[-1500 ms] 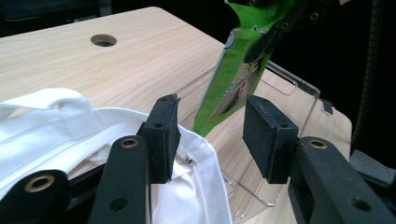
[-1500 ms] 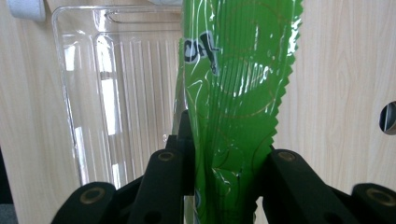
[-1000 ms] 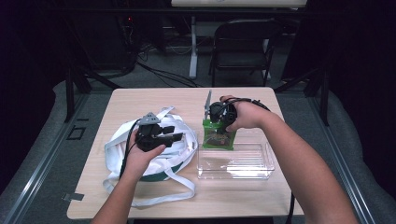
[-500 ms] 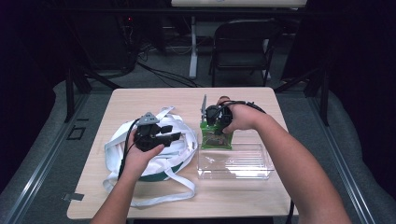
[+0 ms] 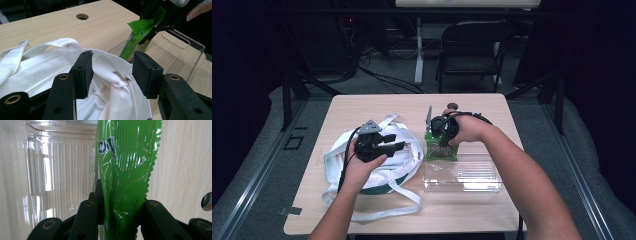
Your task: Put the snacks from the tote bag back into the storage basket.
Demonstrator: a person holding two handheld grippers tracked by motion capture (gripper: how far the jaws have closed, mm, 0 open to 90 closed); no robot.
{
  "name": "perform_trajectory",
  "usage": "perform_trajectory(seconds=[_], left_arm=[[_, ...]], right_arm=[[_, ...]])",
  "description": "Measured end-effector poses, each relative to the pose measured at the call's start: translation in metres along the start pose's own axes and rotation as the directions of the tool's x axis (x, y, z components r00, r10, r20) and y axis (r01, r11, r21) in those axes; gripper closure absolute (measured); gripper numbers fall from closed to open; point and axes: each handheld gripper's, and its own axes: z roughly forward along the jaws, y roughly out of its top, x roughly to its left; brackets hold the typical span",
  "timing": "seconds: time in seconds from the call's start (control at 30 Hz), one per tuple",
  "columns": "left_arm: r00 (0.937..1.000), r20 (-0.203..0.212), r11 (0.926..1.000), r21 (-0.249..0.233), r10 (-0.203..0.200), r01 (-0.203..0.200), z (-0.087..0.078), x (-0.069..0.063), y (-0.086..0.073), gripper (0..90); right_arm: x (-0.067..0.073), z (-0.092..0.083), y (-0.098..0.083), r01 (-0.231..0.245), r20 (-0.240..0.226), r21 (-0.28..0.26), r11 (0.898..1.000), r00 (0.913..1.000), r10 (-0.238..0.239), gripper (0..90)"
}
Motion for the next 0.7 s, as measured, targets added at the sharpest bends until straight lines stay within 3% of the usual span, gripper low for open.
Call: perform_trajectory(seconds=[0.27,0.7], left_arm=[[1.0000,0.000,1.0000,0.001,-0.003,0.003,-0.0004,0.0003,-0.0003,50.9],[1.0000,-0.001,1.0000,0.002,-0.003,0.003,-0.0015,0.0018,-0.0007,51.0]], right_arm=[[-0.0035,0.0003,0.0026,0.019,0.019,0.001,1.000,0.9996,-0.019,73.7],[-0.0090,0.0069,0.0027,0.008,0.027,0.006,1.000,0.9996,-0.009,73.5]])
